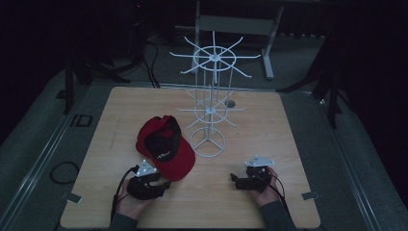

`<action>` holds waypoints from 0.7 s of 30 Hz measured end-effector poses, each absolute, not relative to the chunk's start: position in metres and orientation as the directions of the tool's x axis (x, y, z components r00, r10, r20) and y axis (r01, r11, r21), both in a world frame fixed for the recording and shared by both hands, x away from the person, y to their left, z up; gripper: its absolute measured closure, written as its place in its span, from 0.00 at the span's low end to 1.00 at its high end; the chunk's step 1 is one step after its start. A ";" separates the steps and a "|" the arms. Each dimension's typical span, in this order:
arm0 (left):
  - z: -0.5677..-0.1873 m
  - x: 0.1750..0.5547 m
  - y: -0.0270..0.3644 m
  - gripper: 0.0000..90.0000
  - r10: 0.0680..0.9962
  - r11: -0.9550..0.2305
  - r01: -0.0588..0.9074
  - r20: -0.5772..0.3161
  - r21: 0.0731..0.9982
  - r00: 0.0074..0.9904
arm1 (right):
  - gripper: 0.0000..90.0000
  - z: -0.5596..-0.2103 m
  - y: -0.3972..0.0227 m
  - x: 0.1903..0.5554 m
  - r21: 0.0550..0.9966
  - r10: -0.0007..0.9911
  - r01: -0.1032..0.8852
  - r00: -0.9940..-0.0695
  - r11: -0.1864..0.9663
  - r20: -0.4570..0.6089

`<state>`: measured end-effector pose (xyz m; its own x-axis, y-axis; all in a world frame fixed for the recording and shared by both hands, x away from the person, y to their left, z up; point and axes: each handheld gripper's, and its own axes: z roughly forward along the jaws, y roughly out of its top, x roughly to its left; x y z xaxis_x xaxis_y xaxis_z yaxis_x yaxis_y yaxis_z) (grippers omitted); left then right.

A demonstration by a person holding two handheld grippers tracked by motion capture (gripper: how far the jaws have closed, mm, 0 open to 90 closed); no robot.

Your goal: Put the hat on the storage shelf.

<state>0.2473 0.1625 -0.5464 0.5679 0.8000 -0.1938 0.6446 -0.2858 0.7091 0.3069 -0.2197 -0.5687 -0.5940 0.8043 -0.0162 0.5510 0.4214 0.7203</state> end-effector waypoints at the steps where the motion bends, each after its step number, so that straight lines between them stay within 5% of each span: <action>1: -0.546 0.247 0.162 0.52 0.798 -0.282 0.646 -0.201 0.709 0.568 | 0.14 -0.569 -0.220 0.307 0.720 0.804 0.551 -0.594 0.421 -0.016; 11: -0.544 0.252 0.156 0.43 0.780 -0.244 0.667 -0.267 0.704 0.566 | 0.14 -0.569 -0.220 0.307 0.720 0.804 0.551 -0.594 0.421 -0.016; 21: -0.552 0.269 0.147 0.44 0.798 -0.201 0.705 -0.304 0.680 0.521 | 0.14 -0.569 -0.220 0.307 0.720 0.804 0.551 -0.595 0.422 -0.017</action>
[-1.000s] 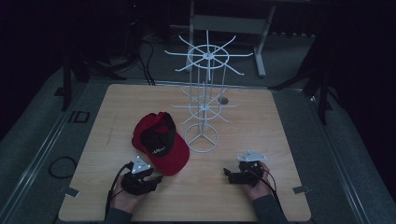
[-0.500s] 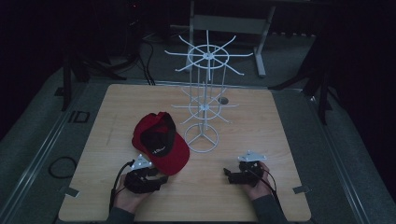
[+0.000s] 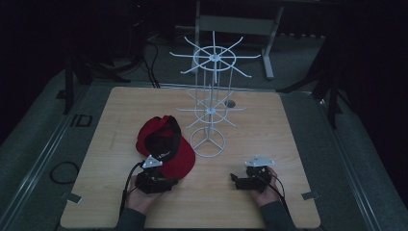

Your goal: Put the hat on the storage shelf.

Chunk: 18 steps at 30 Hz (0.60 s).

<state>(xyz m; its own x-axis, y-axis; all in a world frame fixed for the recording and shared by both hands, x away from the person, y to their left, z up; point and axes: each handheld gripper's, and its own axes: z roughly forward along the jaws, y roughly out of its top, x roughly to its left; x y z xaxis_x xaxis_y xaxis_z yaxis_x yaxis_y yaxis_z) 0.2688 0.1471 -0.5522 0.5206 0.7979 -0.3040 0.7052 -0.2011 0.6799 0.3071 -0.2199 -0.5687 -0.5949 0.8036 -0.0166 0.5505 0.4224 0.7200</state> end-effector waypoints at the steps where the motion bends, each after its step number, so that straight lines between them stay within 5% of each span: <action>1: -0.553 0.270 0.146 0.45 0.795 -0.192 0.708 -0.315 0.679 0.518 | 0.14 -0.569 -0.220 0.307 0.720 0.804 0.551 -0.595 0.423 -0.017; 18: -0.557 0.283 0.141 0.51 0.789 -0.148 0.717 -0.356 0.682 0.501 | 0.14 -0.569 -0.220 0.307 0.720 0.803 0.550 -0.596 0.423 -0.016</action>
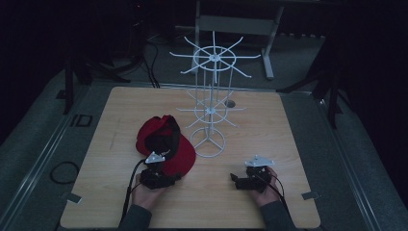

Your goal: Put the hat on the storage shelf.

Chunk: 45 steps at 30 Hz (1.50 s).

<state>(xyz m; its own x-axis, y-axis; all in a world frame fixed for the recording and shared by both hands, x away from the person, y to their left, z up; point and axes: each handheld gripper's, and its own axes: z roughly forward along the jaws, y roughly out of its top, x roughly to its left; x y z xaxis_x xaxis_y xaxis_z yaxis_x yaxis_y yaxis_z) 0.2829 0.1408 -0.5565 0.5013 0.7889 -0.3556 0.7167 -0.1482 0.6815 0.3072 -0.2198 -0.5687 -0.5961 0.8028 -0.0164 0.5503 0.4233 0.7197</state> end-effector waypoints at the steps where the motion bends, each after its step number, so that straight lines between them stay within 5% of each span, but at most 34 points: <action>1: -0.555 0.283 0.141 0.50 0.792 -0.143 0.715 -0.354 0.685 0.498 | 0.14 -0.569 -0.220 0.307 0.720 0.803 0.550 -0.596 0.423 -0.016; 6: -0.556 0.285 0.142 0.48 0.798 -0.121 0.722 -0.365 0.682 0.479 | 0.14 -0.569 -0.220 0.307 0.720 0.802 0.550 -0.597 0.424 -0.017; 33: -0.560 0.285 0.140 0.75 0.826 -0.160 0.722 -0.310 0.673 0.472 | 0.14 -0.569 -0.220 0.307 0.719 0.802 0.551 -0.597 0.423 -0.015; 45: -0.557 0.283 0.149 0.79 0.851 -0.152 0.700 -0.269 0.698 0.452 | 0.14 -0.569 -0.220 0.307 0.720 0.802 0.550 -0.598 0.424 -0.015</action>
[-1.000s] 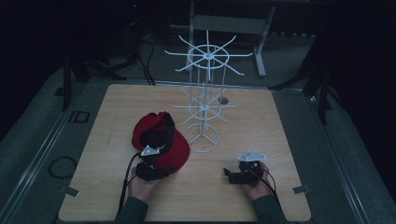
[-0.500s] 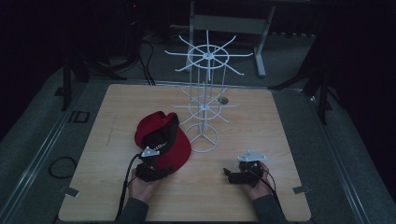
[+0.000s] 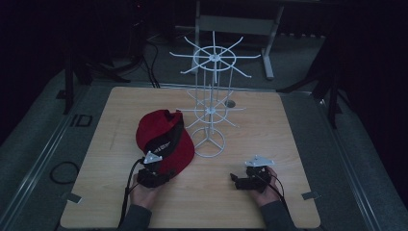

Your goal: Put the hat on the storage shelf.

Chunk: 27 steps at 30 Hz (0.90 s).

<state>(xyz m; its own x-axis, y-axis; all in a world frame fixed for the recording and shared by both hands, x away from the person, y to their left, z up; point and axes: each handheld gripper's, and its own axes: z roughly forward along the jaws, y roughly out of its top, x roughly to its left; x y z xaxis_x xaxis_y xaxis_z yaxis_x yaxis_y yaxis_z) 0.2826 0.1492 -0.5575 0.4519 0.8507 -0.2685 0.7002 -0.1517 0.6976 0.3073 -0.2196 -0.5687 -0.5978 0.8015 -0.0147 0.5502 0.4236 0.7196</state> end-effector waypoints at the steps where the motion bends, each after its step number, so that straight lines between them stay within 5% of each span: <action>1: -0.557 0.282 0.151 0.79 0.857 -0.155 0.697 -0.255 0.700 0.448 | 0.14 -0.569 -0.220 0.307 0.720 0.801 0.550 -0.598 0.424 -0.015; 12: -0.552 0.282 0.162 0.79 0.882 -0.196 0.667 -0.168 0.719 0.441 | 0.14 -0.569 -0.220 0.307 0.720 0.801 0.549 -0.599 0.424 -0.015; 27: -0.561 0.290 0.188 0.76 0.840 -0.005 0.772 -0.416 0.636 0.349 | 0.14 -0.569 -0.220 0.307 0.720 0.799 0.549 -0.601 0.426 -0.015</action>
<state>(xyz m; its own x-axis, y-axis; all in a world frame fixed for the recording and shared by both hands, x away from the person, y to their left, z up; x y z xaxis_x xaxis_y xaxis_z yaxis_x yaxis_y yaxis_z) 0.2901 0.1884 -0.5612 0.3488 0.8396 -0.4164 0.7716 -0.0050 0.6361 0.3072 -0.2196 -0.5687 -0.6006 0.7994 -0.0150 0.5486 0.4257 0.7196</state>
